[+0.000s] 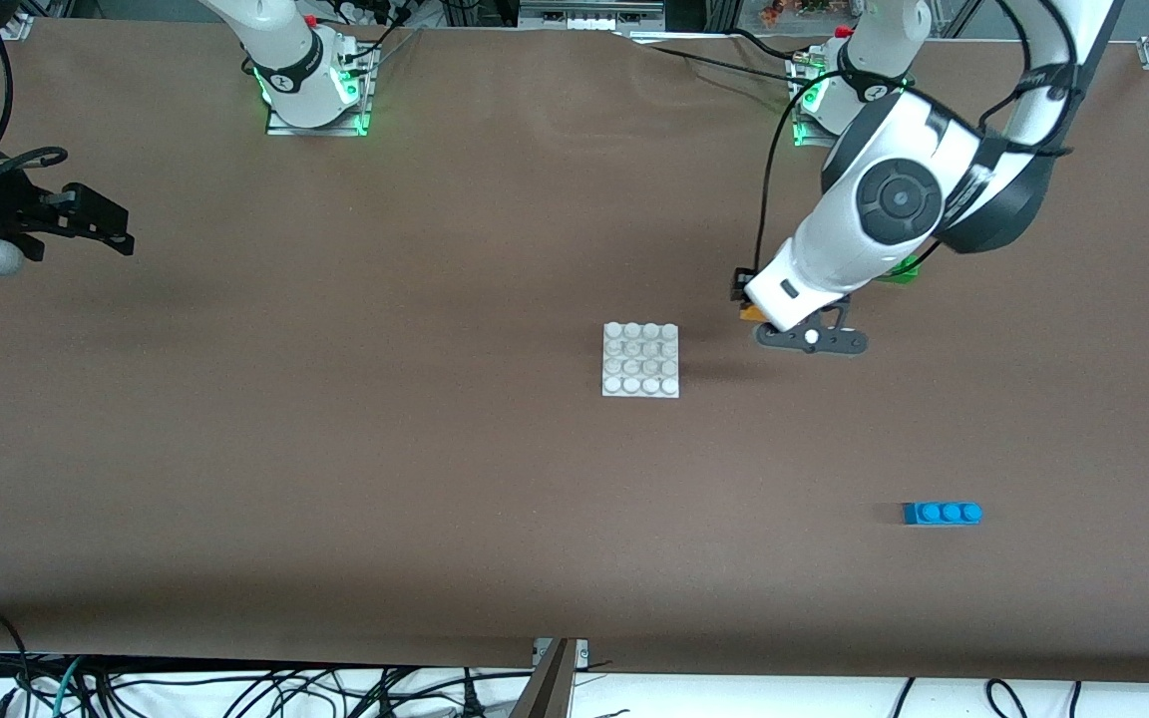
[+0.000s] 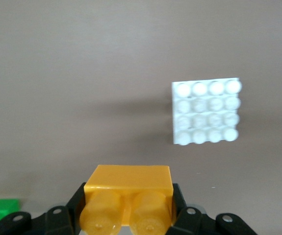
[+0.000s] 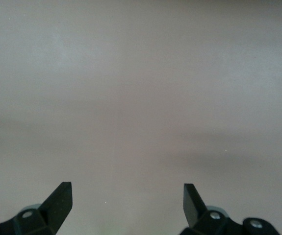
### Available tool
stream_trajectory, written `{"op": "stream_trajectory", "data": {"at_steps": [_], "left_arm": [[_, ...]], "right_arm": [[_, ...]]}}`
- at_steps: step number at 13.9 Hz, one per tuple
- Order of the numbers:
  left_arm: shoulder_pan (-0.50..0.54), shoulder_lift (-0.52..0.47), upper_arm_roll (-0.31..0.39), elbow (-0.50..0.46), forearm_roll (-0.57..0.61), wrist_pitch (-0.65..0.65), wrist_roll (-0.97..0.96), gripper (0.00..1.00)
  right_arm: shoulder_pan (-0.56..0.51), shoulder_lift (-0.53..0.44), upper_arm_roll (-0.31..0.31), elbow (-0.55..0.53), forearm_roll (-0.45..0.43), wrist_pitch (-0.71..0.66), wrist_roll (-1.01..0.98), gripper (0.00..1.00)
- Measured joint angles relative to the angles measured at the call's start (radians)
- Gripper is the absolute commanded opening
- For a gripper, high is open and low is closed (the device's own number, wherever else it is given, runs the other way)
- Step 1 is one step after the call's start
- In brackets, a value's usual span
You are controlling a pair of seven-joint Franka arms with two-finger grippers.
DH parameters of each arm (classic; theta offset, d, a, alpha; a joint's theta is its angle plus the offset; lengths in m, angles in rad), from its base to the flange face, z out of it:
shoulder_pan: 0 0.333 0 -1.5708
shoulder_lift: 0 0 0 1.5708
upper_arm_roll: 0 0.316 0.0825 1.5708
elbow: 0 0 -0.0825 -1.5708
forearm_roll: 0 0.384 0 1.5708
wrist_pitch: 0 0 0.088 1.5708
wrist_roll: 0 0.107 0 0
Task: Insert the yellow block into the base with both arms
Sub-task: 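Carry the yellow block over the white base plate with the left gripper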
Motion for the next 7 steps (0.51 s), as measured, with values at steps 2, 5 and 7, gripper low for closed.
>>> {"op": "stream_trajectory", "data": {"at_steps": [2,5,7], "left_arm": [[-0.04,0.063,0.003,0.028,0.001,0.039,0.0,0.13],[-0.098,0.149,0.005,0.031,0.065,0.141,-0.051,0.13],[-0.144,0.205,0.006,0.032,0.148,0.191,-0.132,0.13]], "right_arm": [[0.0,0.0,0.0,0.0,0.0,0.0,0.0,1.0],[0.0,0.0,0.0,0.001,0.0,0.0,0.0,1.0],[0.0,0.0,0.0,0.001,0.0,0.0,0.0,1.0]]}}
